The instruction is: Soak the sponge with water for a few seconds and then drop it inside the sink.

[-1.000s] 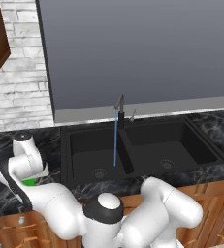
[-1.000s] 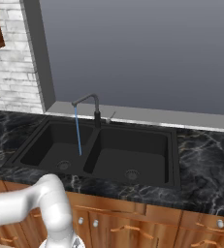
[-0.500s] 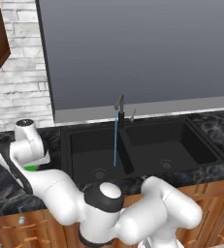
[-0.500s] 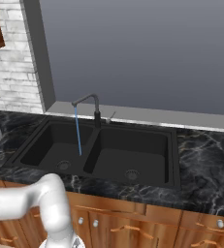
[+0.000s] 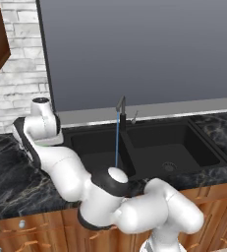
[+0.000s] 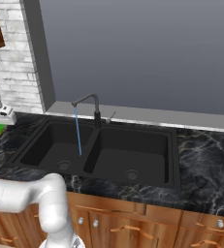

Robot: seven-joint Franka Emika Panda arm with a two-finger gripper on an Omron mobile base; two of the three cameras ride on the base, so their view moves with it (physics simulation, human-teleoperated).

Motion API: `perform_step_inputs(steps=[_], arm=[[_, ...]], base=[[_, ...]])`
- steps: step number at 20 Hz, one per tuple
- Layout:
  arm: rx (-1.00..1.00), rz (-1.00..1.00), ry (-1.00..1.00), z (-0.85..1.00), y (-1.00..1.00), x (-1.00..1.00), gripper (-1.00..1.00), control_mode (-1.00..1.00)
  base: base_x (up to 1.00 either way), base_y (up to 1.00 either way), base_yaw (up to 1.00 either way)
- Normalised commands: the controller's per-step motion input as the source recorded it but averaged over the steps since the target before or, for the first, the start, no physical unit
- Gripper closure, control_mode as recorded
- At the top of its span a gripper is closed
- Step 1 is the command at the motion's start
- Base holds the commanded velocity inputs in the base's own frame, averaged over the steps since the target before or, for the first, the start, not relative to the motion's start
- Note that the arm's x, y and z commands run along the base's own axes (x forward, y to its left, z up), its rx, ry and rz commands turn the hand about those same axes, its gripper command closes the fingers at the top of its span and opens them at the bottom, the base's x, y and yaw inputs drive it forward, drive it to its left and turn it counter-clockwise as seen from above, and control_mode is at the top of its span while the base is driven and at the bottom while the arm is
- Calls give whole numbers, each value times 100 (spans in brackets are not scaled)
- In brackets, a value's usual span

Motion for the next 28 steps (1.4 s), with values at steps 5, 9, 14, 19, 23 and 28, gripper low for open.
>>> perform_step_inputs(steps=[5,9,14,19,23,28], arm=[[0,7,0,52,-68,44,100,-100],[0,7,0,31,-72,33,100,-100],[0,7,-1,3,-79,2,100,-100],[0,7,-5,0,-77,0,100,-100],[0,9,-10,0,-65,0,100,-100],[0,10,-15,0,-50,-6,100,-100]], base=[[0,0,0],[0,0,0],[0,0,0],[0,0,0],[0,0,0],[0,0,0]])
